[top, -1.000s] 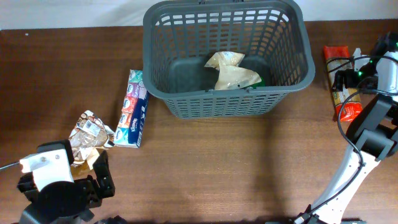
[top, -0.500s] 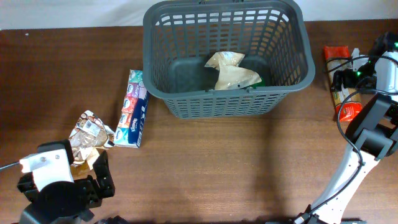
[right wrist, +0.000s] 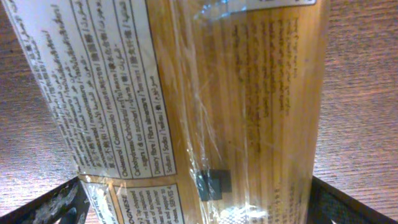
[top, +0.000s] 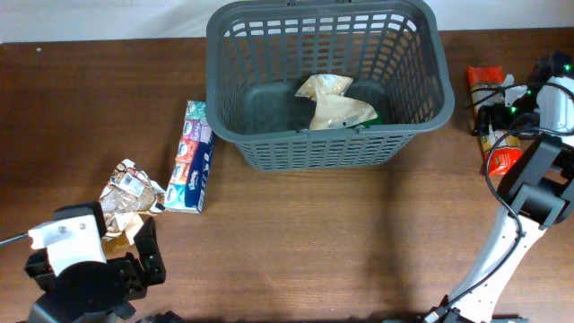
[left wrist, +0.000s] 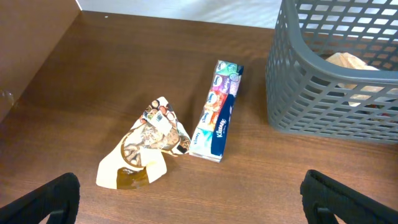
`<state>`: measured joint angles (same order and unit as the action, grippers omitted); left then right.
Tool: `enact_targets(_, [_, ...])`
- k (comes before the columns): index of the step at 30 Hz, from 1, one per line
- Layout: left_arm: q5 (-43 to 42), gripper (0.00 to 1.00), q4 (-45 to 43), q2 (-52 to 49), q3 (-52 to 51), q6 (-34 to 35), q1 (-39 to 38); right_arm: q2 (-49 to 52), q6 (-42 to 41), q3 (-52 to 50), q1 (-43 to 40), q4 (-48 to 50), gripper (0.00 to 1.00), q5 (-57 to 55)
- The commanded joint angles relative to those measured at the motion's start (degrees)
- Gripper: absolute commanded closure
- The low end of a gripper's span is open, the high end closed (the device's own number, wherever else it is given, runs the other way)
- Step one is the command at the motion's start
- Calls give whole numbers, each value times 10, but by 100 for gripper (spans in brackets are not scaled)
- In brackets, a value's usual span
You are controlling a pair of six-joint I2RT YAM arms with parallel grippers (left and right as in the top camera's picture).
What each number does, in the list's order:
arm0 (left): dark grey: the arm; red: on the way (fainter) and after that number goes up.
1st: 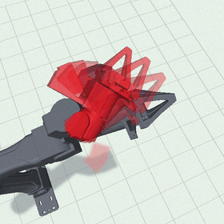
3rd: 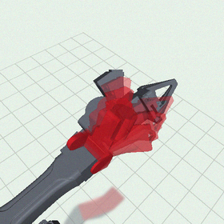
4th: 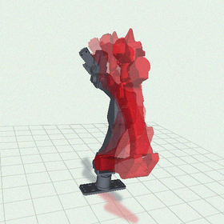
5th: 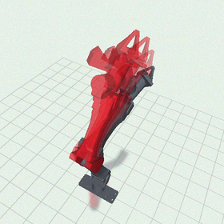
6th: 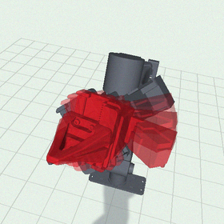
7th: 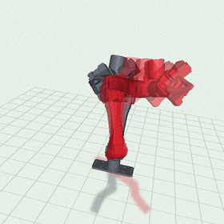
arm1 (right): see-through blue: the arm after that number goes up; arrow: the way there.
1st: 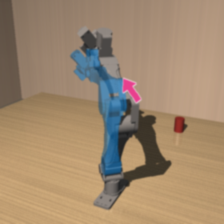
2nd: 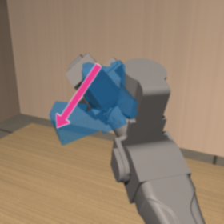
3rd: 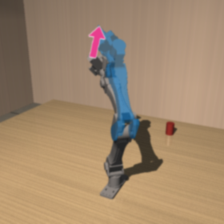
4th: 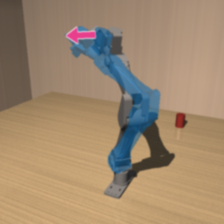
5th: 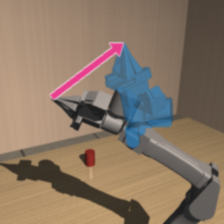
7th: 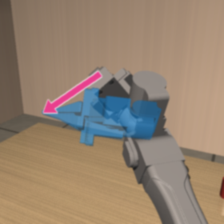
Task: Pack container
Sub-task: 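Lower the right gripper and close it around the spaghetti pack, then lift the spaghetti pack with the right gripper and swing it over the basket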
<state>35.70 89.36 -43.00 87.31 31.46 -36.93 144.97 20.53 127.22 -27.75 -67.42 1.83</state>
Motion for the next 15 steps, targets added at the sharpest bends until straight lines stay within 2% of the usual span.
enact_targets(1, [-4,0,-1,1,3,-3,2,8,-5,-5,4,1,1,8])
enact_targets(5, [-4,0,-1,1,3,-3,2,7,-5,-5,4,4,1,8])
enact_targets(11, [-4,0,-1,1,3,-3,2,7,-9,-5,4,4,55,8])
enact_targets(15, [-4,0,-1,1,3,-3,2,7,-41,-5,4,6,71,8])
